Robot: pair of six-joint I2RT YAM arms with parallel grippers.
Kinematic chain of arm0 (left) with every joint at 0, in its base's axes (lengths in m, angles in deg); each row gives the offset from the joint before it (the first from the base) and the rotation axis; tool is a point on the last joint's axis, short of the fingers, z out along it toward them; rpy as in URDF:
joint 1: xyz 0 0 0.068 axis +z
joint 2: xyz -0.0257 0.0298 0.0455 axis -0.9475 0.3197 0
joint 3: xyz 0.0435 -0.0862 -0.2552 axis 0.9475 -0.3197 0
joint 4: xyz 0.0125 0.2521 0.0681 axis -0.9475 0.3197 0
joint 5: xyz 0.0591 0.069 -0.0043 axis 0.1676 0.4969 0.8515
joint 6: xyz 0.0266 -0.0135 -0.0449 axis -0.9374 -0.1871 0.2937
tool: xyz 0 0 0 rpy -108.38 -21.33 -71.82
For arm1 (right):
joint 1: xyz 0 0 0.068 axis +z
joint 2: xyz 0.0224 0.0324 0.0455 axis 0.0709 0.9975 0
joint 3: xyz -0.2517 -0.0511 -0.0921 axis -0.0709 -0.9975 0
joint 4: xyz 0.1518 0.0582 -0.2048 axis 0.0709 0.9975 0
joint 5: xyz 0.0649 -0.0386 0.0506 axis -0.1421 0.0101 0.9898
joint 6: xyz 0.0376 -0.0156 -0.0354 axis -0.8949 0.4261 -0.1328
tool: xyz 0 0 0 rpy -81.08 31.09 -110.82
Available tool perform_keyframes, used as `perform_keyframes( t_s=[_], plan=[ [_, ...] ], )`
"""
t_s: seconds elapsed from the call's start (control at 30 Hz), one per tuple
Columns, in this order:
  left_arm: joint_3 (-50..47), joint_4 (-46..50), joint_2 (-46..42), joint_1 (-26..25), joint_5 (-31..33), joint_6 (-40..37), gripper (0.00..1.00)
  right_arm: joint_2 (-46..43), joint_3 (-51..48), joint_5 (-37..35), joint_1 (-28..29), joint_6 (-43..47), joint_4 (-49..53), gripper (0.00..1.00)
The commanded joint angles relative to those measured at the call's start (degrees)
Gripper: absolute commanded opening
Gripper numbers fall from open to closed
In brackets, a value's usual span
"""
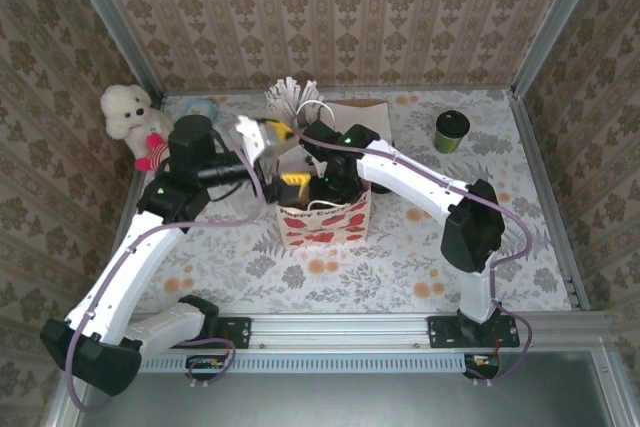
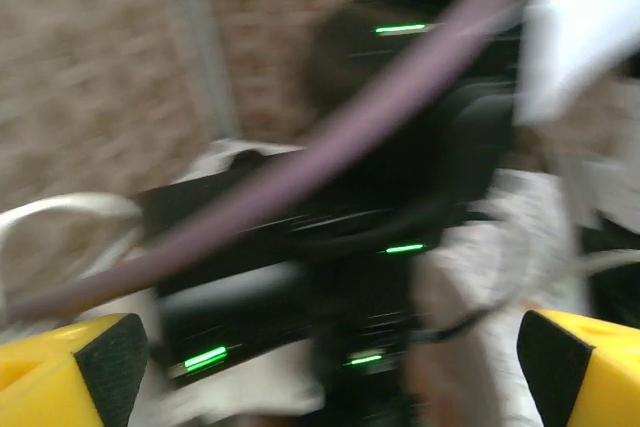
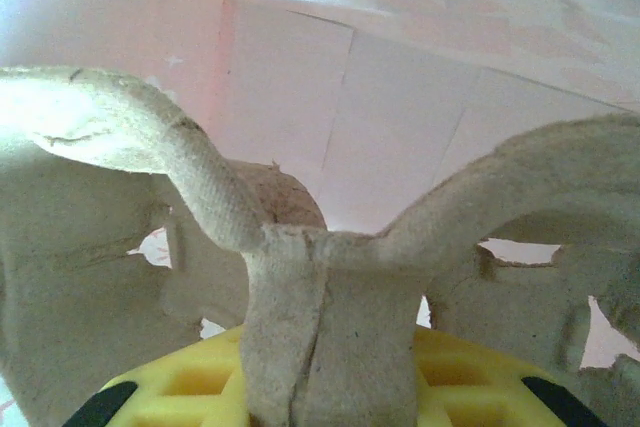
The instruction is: Pack the takeout coffee
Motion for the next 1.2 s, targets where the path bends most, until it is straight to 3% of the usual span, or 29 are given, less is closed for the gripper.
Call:
perform_keyframes(
  t_s=[0.0,0.1,0.27,0.4,0.57,0.7,0.93,1.17],
  plan=[
    [1.7,-3.8,2.9,5.5,17.1,14.5,1.0,-3.4,-3.0,-0.8,0.2,4.1,-4.0,0.0],
    [9.7,8.9,9.3,8.3,24.8,18.4,1.0,-4.4,-4.6,-0.8,0.0,6.0,-5.2,0.0],
    [14.3,19.3,12.8,6.3,18.7,23.3,0.99,-3.6,-4.6,-3.5,-0.1,4.5,-3.9,0.0],
    [15.2,28.7,12.0,1.6,26.0,25.4,0.99,-2.7,-5.1,-7.2,0.0,2.0,-4.9,0.0],
    [11.1,31.3,10.4,1.2,21.9,28.8,0.94,-2.1,-6.5,-8.9,0.1,2.6,-6.7,0.0],
    [9.5,31.4,10.6,1.2,18.5,29.9,0.86,-2.1,-7.5,-9.2,0.1,2.5,-8.3,0.0],
    [10.1,32.8,12.1,1.4,14.3,28.6,0.54,-2.4,-11.3,-8.1,0.1,0.7,-12.6,0.0],
    [10.5,32.3,13.0,1.3,10.9,28.3,0.32,-2.0,-13.7,-9.2,0.3,0.5,-13.7,0.05]
  ],
)
